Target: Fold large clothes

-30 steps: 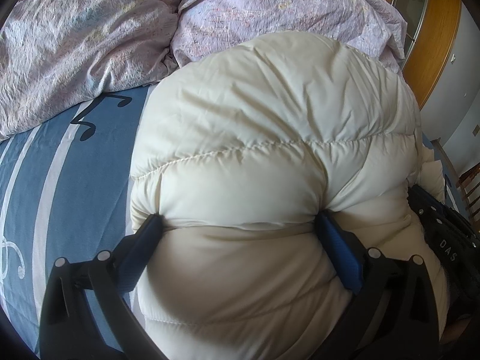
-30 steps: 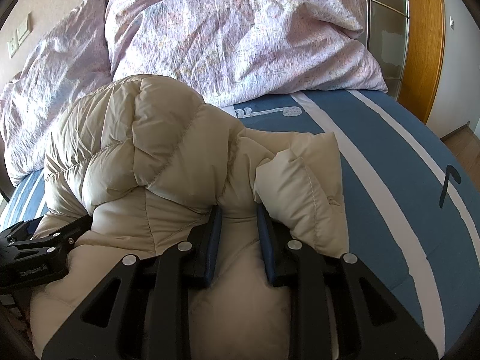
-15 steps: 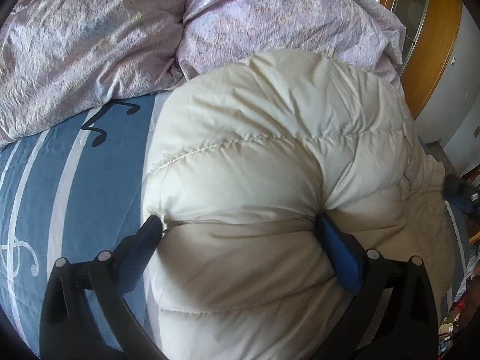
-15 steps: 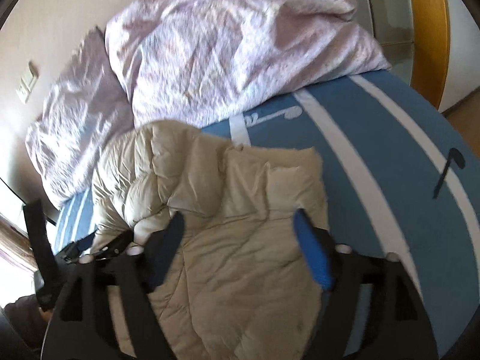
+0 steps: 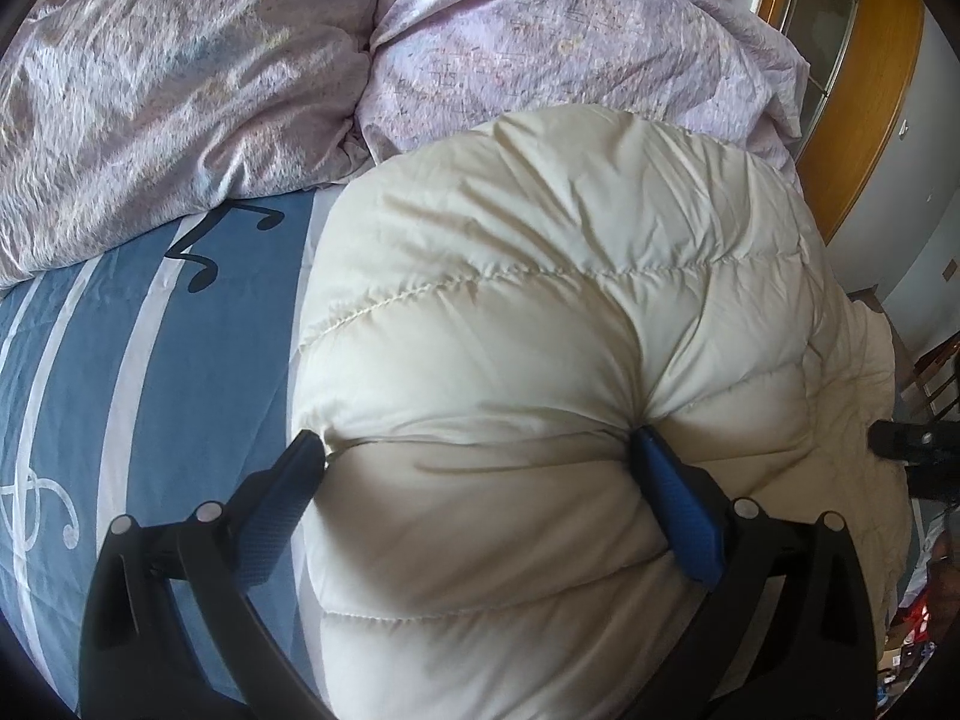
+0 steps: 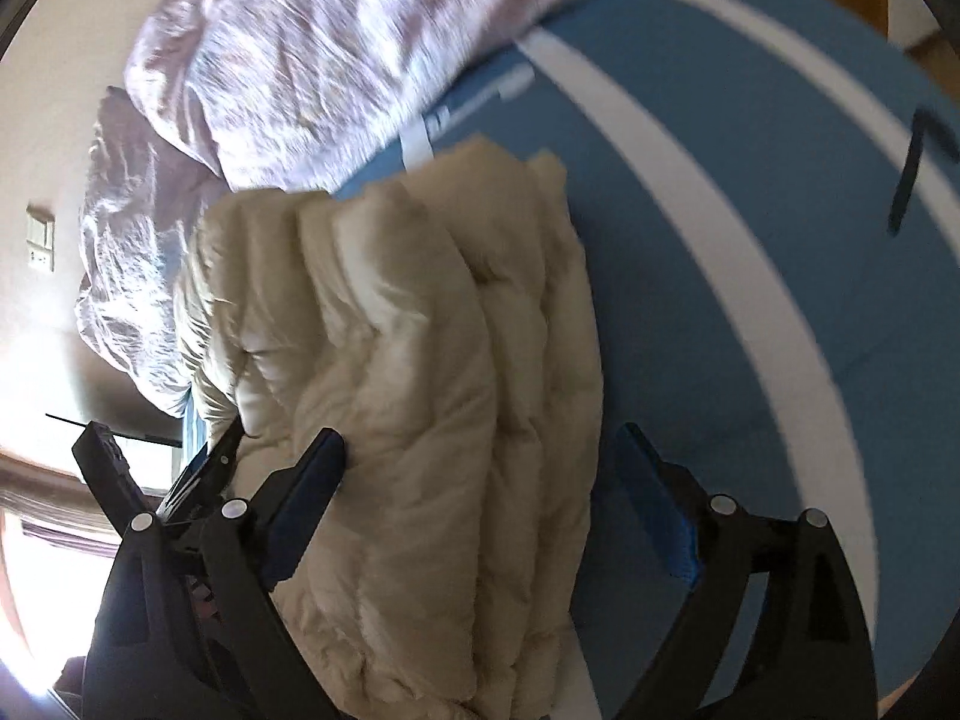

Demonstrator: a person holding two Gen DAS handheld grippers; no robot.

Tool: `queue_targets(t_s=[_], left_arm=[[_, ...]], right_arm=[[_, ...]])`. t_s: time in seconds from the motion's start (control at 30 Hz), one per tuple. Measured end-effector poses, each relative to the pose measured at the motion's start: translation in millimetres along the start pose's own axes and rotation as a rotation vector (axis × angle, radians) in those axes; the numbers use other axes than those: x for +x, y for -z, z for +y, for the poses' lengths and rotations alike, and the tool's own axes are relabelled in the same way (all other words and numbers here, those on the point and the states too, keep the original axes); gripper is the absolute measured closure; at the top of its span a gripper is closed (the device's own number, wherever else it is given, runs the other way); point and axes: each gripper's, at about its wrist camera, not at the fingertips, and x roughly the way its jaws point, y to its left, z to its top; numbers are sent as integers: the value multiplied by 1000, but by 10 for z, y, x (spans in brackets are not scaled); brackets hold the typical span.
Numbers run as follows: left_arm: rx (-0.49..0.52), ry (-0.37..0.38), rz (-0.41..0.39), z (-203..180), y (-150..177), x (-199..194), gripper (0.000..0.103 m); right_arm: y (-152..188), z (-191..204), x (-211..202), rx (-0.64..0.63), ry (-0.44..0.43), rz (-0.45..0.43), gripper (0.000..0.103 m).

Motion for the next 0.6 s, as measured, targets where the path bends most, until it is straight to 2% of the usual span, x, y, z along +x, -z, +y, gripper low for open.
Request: queue_targets(t_s=[0.17, 0.37, 0.5, 0.53, 0.57, 0.6], left_arm=[[-16, 43, 5, 64, -38, -84, 8], [-30, 92, -23, 200, -104, -314, 9], [-47, 111, -8, 336, -120, -386, 9], [-54, 115, 2, 376, -119, -390, 9], [-60, 118, 11, 415, -115, -392, 9], [-66, 120, 15, 448, -109, -393, 9]], right_arm=[[-20, -23, 151, 31, -52, 35, 7], [-69, 24, 214, 36, -122, 28, 6], [-74, 54, 318, 42, -166, 50, 32], [-68, 67, 330, 41, -175, 42, 42], [-67, 84, 329, 36, -187, 31, 48], [-66, 97, 314, 32, -197, 19, 59]])
